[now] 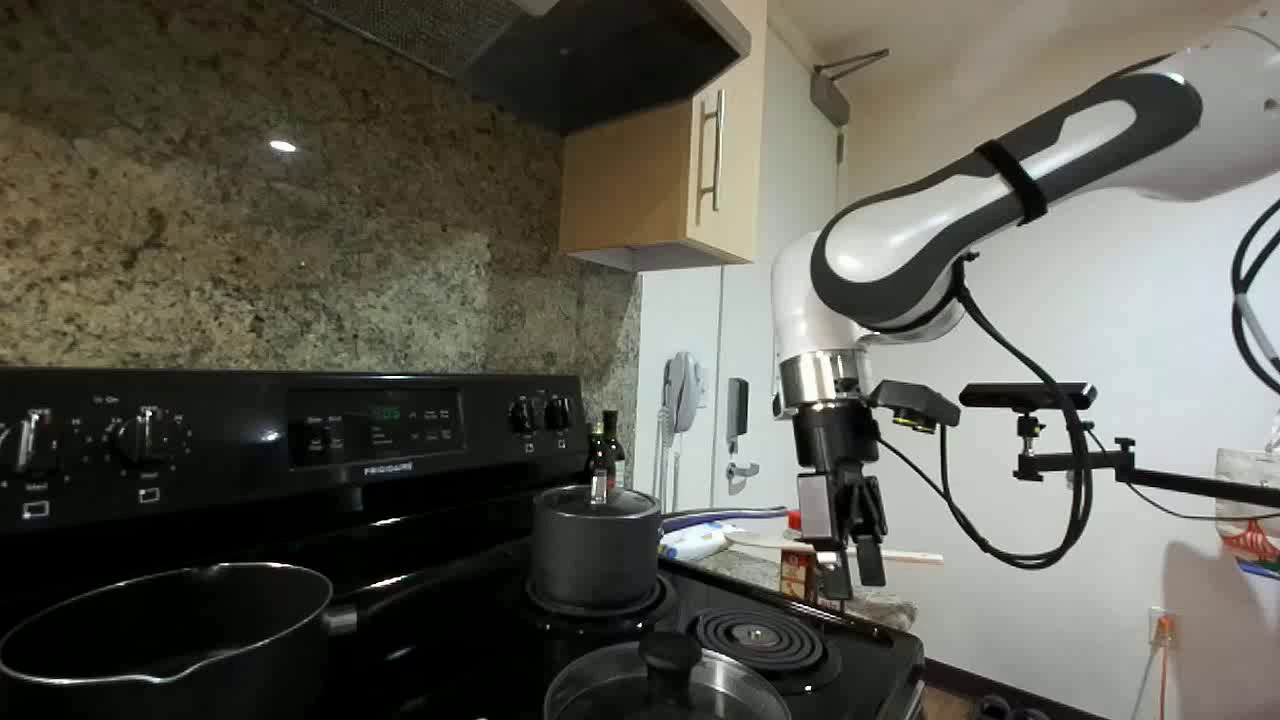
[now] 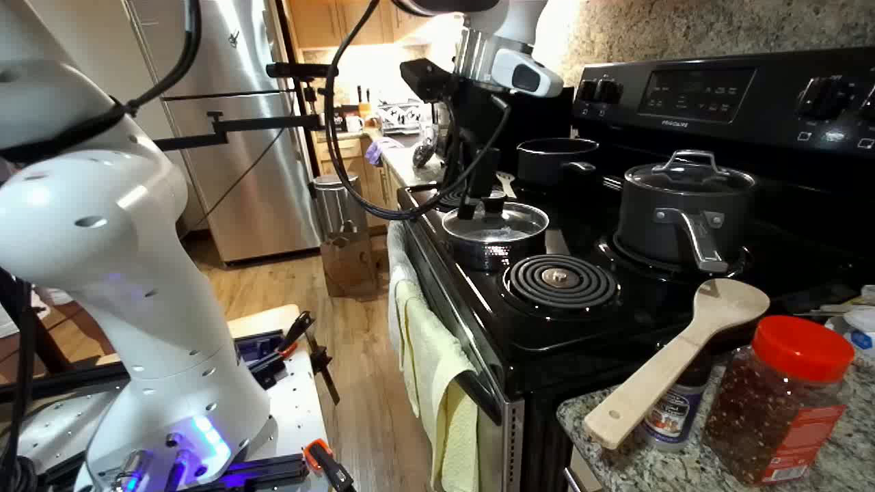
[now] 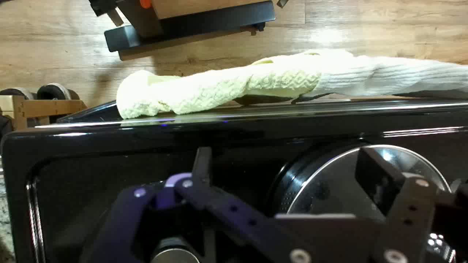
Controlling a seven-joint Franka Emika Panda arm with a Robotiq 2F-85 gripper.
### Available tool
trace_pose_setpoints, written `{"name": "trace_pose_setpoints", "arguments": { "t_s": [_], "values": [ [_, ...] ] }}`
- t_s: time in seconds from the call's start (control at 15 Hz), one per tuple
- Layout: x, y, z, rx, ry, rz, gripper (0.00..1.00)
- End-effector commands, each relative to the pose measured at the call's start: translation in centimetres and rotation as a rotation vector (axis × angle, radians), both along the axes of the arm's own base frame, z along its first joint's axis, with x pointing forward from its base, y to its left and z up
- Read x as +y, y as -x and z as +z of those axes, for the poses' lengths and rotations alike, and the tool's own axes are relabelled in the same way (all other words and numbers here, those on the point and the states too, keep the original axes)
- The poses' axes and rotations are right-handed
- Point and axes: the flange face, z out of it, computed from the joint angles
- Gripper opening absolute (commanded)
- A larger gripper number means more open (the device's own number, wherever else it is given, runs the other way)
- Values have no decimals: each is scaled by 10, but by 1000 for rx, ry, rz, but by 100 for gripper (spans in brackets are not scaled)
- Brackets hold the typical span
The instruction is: Remove the wooden spoon from the stove and put it inside the pot on the left side of the stove
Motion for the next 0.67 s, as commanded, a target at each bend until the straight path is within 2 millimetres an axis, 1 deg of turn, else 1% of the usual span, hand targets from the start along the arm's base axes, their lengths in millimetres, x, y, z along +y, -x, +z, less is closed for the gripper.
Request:
{"name": "trace_pose_setpoints", "arguments": {
  "t_s": [0.0,0.33,0.4,0.47,0.6],
  "values": [
    [0,0,0,0,0,0,100],
    [0,0,0,0,0,0,100],
    [4,-7,5,-20,20,18,100],
    [10,-18,13,-61,49,58,100],
    [31,-38,31,-123,106,149,100]
  ]
}}
